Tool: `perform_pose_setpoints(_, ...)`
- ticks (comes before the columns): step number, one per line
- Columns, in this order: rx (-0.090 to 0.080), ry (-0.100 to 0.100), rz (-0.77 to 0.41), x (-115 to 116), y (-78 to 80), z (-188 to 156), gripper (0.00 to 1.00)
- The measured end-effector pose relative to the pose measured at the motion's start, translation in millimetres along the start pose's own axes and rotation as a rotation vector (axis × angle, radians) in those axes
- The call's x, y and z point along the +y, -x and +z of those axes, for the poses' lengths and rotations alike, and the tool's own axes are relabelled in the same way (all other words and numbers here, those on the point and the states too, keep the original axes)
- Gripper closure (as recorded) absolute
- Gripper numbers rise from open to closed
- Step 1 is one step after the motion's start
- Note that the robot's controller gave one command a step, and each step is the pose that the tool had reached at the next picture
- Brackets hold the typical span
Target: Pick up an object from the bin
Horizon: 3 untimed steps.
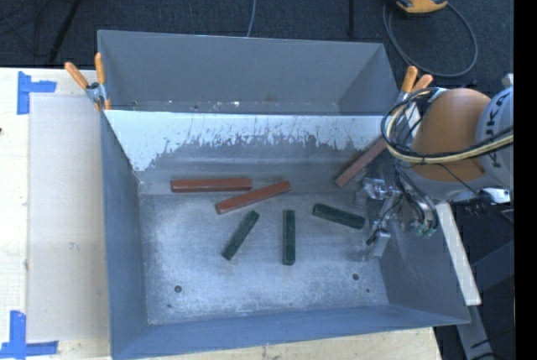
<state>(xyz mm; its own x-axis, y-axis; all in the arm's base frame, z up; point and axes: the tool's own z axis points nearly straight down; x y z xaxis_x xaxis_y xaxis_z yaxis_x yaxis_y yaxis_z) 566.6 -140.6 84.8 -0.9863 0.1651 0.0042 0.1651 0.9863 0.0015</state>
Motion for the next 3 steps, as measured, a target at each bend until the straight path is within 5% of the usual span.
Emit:
perform_pose_setpoints(1,-0.003,0.0,0.171,8,-10.7,-17,0.0)
perform_pose_setpoints(2,-0.004,0.0,0.221,12,-13.2,14,0.0)
perform_pose_setpoints(3,-0.005,-0.001,0.445,24,-14.6,15,1.0)
